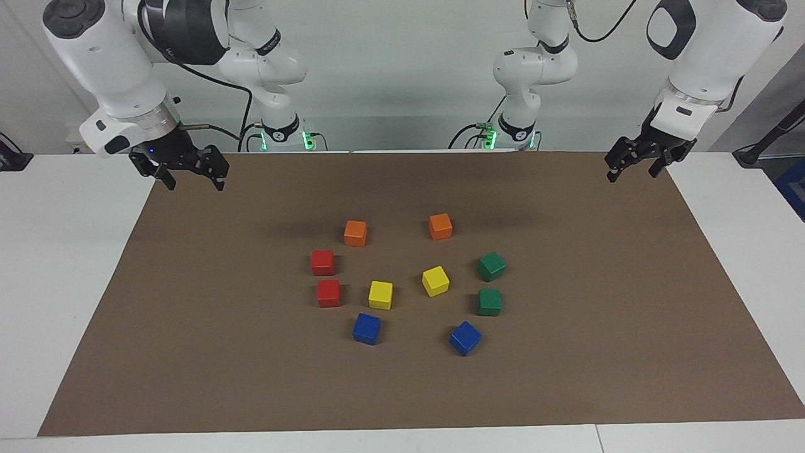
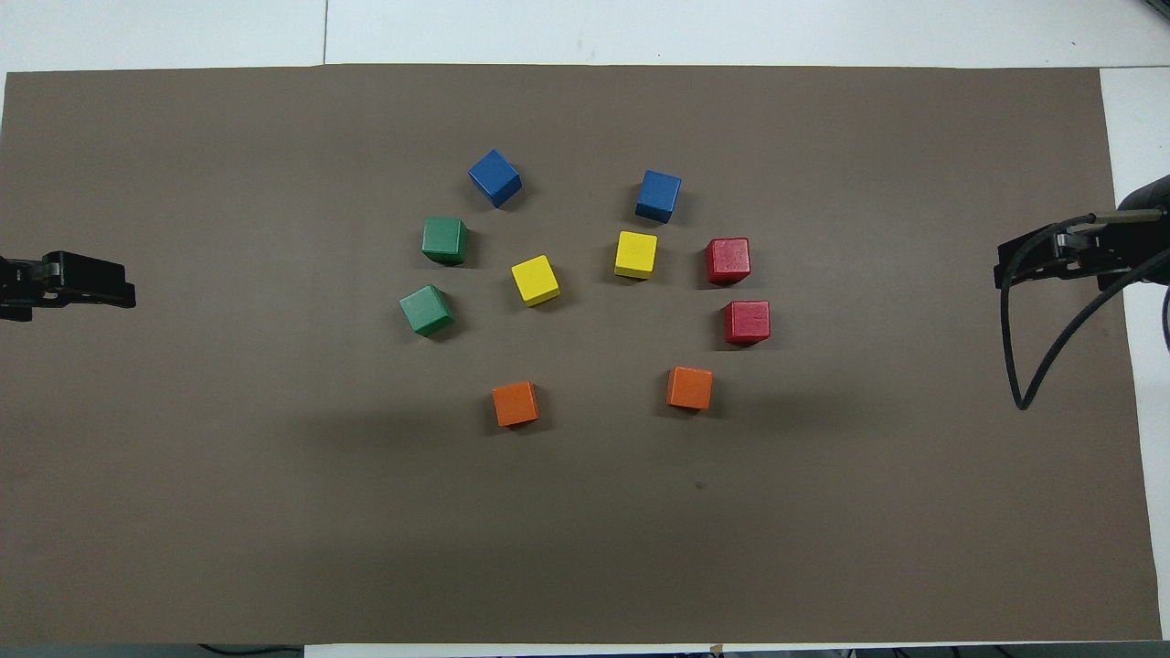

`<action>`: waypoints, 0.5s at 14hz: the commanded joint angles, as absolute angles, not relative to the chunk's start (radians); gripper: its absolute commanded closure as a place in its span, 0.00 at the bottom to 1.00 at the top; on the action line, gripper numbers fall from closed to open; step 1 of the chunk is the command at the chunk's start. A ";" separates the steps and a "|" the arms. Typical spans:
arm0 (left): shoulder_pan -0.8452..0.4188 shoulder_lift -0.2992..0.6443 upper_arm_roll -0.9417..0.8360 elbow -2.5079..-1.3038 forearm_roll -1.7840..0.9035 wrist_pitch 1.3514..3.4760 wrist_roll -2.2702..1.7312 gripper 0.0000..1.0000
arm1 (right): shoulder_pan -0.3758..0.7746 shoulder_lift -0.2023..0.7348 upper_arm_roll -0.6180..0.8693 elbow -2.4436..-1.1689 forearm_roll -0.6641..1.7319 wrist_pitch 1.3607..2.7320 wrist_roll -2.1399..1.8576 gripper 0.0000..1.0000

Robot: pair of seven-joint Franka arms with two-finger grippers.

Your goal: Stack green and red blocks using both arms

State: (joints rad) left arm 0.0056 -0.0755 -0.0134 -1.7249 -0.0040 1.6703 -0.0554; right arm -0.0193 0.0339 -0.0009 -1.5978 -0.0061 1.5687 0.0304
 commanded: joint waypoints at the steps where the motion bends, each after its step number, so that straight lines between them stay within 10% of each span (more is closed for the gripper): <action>1: 0.003 -0.086 -0.011 -1.723 -0.017 1.664 -0.058 0.00 | -0.021 0.026 0.002 -1.611 -0.011 1.583 0.048 0.00; 7: -0.008 -0.116 -0.011 -1.790 -0.023 1.680 -0.071 0.00 | -0.017 -0.001 0.003 -1.667 0.001 1.591 0.064 0.00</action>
State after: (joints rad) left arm 0.0046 -0.0772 -0.0132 -1.7336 -0.0058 1.6702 -0.0559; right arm -0.0189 0.0321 -0.0004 -1.6110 -0.0057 1.5684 0.0367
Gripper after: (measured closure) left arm 0.000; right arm 0.000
